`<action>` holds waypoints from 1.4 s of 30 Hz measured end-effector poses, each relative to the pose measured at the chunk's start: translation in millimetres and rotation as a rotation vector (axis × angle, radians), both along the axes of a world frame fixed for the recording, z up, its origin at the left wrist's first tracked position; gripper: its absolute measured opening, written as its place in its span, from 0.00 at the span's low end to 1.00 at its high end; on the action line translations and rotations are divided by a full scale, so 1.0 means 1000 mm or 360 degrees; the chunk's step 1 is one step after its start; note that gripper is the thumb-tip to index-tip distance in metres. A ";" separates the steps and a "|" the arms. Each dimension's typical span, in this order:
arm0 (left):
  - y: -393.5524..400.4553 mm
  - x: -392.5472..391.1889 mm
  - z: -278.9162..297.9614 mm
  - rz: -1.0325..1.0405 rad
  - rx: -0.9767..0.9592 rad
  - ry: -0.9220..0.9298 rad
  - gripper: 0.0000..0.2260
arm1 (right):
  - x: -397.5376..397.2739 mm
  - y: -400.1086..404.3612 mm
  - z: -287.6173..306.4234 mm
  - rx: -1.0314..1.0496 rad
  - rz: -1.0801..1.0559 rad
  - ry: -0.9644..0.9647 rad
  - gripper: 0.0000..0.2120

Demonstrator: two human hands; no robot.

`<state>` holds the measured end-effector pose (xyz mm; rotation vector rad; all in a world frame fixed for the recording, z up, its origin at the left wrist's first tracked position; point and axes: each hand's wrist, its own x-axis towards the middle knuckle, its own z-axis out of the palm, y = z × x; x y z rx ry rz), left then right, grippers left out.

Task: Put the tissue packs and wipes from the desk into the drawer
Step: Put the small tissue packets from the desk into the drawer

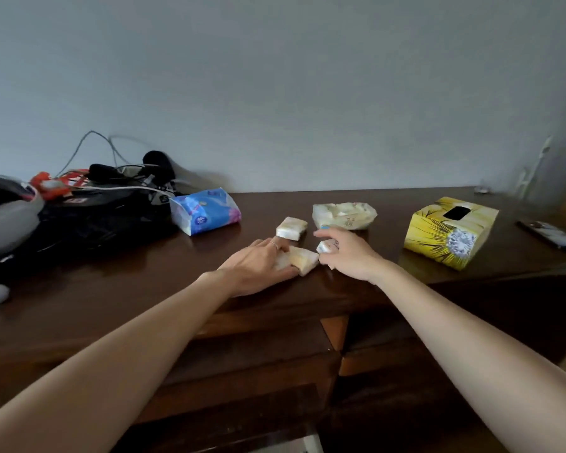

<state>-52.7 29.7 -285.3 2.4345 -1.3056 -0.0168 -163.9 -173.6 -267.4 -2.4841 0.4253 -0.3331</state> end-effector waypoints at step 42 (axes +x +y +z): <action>0.240 -0.194 -0.335 0.0644 0.0292 0.0606 0.41 | -0.135 0.180 -0.399 -0.0344 0.0627 0.1039 0.37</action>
